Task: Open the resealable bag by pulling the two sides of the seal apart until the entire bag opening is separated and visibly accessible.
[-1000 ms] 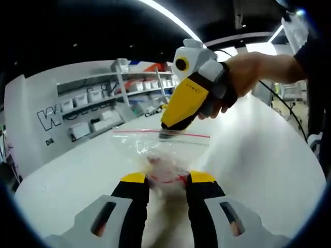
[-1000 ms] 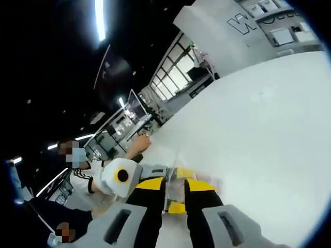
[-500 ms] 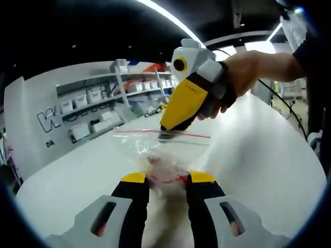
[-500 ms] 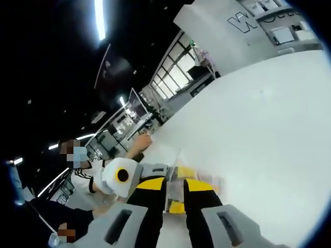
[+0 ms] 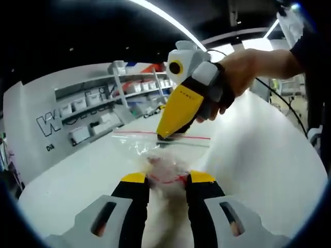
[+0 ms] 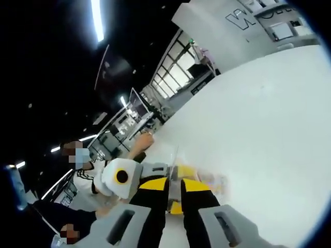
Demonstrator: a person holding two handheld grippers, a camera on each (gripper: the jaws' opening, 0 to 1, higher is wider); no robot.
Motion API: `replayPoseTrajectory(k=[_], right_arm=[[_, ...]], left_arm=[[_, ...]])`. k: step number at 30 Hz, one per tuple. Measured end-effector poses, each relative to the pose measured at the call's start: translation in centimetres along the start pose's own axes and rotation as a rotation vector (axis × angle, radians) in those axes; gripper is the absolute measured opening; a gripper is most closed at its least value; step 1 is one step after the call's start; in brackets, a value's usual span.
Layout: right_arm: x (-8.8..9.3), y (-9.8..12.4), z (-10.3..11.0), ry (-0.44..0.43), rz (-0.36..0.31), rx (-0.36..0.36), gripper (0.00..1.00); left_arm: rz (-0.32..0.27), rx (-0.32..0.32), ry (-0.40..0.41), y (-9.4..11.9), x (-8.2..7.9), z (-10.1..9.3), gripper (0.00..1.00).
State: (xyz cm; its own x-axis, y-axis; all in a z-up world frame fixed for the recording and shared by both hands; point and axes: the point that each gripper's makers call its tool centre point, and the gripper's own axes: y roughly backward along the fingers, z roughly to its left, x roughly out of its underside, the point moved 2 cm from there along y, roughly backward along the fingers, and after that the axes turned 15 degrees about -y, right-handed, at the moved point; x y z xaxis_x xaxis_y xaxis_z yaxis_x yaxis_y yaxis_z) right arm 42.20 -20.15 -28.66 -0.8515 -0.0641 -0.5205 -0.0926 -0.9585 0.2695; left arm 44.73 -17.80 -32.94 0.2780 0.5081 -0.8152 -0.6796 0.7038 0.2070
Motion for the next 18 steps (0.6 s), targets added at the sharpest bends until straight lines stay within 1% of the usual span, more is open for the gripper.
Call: replayPoseTrajectory(k=[4,6,10,18], right_arm=[[-0.03,-0.08,0.2,-0.016,0.0,-0.015,0.02],[-0.08,-0.13,0.29,-0.031,-0.002,-0.026,0.02],[-0.11,-0.13,0.22,-0.037,-0.005,-0.026,0.02],[0.04,-0.31,-0.17,-0.104,-0.009,-0.057,0.0]], left_arm=[[-0.001,0.003,-0.006,-0.04,-0.06,-0.08,0.28],[-0.002,0.005,-0.007,-0.04,-0.09,-0.13,0.28],[-0.004,0.009,-0.01,-0.06,-0.16,-0.23,0.28],[-0.009,0.014,-0.026,-0.06,-0.41,-0.48,0.27]])
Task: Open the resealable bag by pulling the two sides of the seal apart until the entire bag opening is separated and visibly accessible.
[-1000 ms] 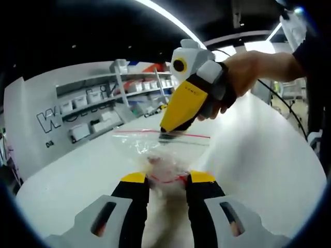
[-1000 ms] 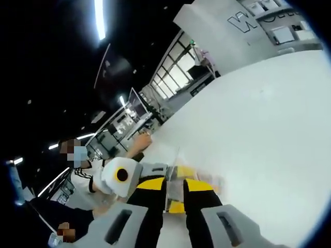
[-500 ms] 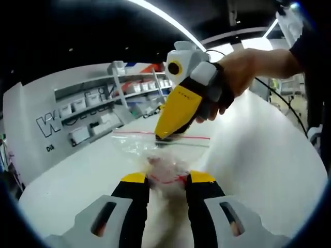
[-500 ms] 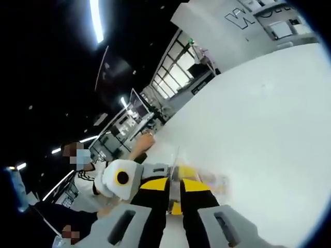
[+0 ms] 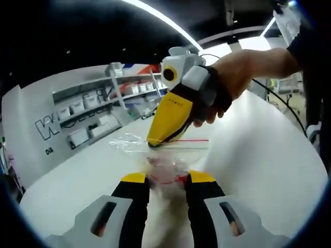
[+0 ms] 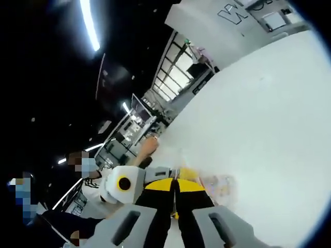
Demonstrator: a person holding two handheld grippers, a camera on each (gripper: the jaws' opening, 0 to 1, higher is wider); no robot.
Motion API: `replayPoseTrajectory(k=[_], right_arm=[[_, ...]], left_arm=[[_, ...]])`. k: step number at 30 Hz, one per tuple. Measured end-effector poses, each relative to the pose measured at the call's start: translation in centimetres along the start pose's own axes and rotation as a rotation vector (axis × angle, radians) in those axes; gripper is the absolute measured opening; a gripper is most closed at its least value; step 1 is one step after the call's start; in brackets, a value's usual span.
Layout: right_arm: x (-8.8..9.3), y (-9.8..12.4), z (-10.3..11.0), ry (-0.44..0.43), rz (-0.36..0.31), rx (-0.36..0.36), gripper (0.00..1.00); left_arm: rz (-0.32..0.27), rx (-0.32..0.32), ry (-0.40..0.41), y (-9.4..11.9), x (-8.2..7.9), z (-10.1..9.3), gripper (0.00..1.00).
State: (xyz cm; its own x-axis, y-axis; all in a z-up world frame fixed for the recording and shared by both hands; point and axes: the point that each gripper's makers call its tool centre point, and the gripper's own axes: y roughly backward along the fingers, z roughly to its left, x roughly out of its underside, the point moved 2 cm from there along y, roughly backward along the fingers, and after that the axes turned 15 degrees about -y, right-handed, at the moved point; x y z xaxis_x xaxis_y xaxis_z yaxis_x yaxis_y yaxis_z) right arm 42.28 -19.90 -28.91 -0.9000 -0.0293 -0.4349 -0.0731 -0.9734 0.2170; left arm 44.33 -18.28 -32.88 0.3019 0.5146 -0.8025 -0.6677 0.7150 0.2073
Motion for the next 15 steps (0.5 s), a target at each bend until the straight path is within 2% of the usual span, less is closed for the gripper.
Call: replayPoseTrajectory(k=[7,15], right_arm=[[0.04,0.0,0.13,-0.091,-0.008,-0.041,0.0],[0.13,0.07,0.36,-0.102,-0.016,-0.052,0.0]], left_arm=[[-0.001,0.003,0.003,-0.01,0.01,-0.02,0.27],[-0.002,0.004,0.01,-0.05,0.07,0.03,0.28]])
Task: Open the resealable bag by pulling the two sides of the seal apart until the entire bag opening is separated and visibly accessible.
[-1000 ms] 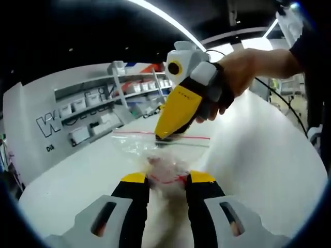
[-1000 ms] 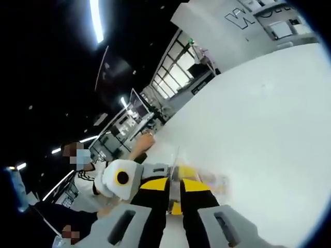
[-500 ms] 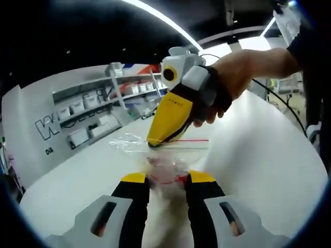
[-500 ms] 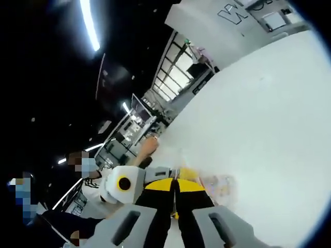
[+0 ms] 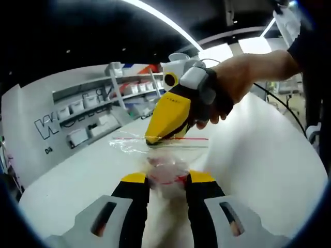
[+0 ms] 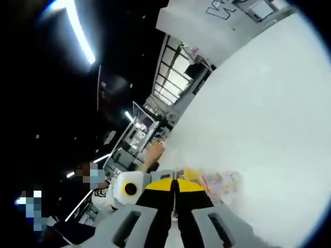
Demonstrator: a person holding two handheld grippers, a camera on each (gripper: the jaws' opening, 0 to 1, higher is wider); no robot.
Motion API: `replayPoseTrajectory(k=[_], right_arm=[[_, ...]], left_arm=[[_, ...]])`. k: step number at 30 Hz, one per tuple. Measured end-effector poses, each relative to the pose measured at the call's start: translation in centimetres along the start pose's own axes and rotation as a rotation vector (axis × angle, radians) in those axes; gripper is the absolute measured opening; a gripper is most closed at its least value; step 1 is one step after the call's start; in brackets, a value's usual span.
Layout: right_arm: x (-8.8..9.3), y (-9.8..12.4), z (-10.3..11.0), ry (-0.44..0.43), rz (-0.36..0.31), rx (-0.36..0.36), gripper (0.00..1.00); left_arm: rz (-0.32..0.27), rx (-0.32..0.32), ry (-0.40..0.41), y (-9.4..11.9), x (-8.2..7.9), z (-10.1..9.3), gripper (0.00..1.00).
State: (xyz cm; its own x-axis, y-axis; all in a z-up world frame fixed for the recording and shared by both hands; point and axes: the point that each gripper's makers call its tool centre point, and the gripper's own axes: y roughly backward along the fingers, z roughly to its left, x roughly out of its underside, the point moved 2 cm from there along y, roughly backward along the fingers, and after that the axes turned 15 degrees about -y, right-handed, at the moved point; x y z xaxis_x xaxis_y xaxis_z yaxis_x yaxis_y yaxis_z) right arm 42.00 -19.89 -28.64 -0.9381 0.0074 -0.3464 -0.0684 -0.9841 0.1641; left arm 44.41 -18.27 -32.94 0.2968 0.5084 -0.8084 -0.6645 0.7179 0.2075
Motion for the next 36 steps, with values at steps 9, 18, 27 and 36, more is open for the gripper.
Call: replayPoseTrajectory(k=[9,18,27,36], right_arm=[[0.05,-0.12,-0.22,-0.09,-0.028,-0.035,0.0],[-0.13,0.2,-0.18,-0.084,-0.045,-0.033,0.0],[-0.18,0.25,-0.37,-0.091,-0.053,-0.029,0.0],[-0.42,0.57,-0.39,-0.09,-0.07,-0.035,0.0]], left_arm=[[0.0,0.003,-0.001,0.01,-0.04,-0.15,0.27],[0.003,-0.008,0.01,0.05,0.05,0.07,0.29],[0.002,-0.012,0.025,0.06,0.05,0.09,0.34],[-0.001,-0.001,0.05,0.02,0.12,-0.27,0.41]])
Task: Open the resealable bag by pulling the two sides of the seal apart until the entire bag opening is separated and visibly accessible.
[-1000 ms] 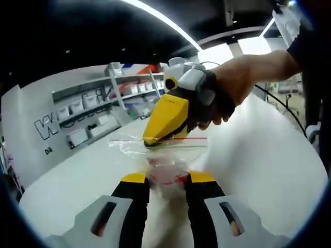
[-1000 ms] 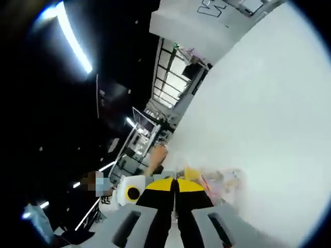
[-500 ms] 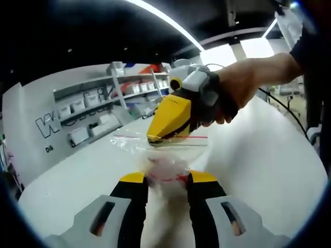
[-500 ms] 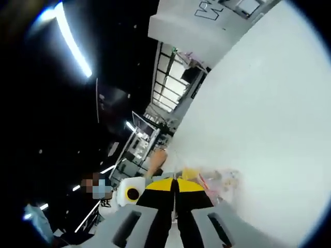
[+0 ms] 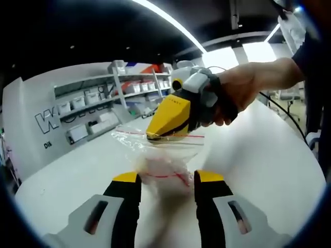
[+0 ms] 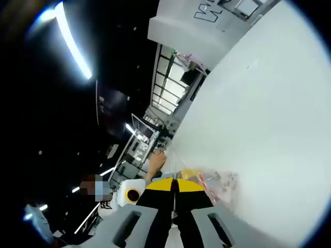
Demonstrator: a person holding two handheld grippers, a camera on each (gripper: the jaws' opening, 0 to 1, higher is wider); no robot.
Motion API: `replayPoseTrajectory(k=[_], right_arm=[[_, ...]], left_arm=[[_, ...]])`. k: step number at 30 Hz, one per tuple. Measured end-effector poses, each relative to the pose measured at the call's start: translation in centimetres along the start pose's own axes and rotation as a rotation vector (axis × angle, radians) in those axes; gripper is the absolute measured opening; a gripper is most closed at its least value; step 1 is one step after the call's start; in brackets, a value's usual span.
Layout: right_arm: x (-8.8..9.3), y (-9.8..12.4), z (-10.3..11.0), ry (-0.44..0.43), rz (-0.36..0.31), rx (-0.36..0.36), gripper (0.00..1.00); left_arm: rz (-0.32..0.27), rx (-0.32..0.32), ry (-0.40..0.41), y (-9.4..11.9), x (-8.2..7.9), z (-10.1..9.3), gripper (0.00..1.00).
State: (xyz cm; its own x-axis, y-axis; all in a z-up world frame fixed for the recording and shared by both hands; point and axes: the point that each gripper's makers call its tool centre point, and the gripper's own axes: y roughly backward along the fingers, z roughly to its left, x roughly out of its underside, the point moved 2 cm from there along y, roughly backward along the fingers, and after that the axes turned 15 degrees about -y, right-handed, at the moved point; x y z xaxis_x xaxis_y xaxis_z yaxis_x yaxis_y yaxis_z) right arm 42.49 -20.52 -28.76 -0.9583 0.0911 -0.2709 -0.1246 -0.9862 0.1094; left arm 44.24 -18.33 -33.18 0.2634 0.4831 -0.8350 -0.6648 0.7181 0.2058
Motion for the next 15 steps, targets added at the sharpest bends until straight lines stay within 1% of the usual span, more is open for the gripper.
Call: replayPoseTrajectory(k=[15], right_arm=[[-0.21,0.36,0.11,0.0,-0.026,-0.013,0.0]], left_arm=[[-0.012,-0.009,0.057,0.54,0.16,0.39,0.4]])
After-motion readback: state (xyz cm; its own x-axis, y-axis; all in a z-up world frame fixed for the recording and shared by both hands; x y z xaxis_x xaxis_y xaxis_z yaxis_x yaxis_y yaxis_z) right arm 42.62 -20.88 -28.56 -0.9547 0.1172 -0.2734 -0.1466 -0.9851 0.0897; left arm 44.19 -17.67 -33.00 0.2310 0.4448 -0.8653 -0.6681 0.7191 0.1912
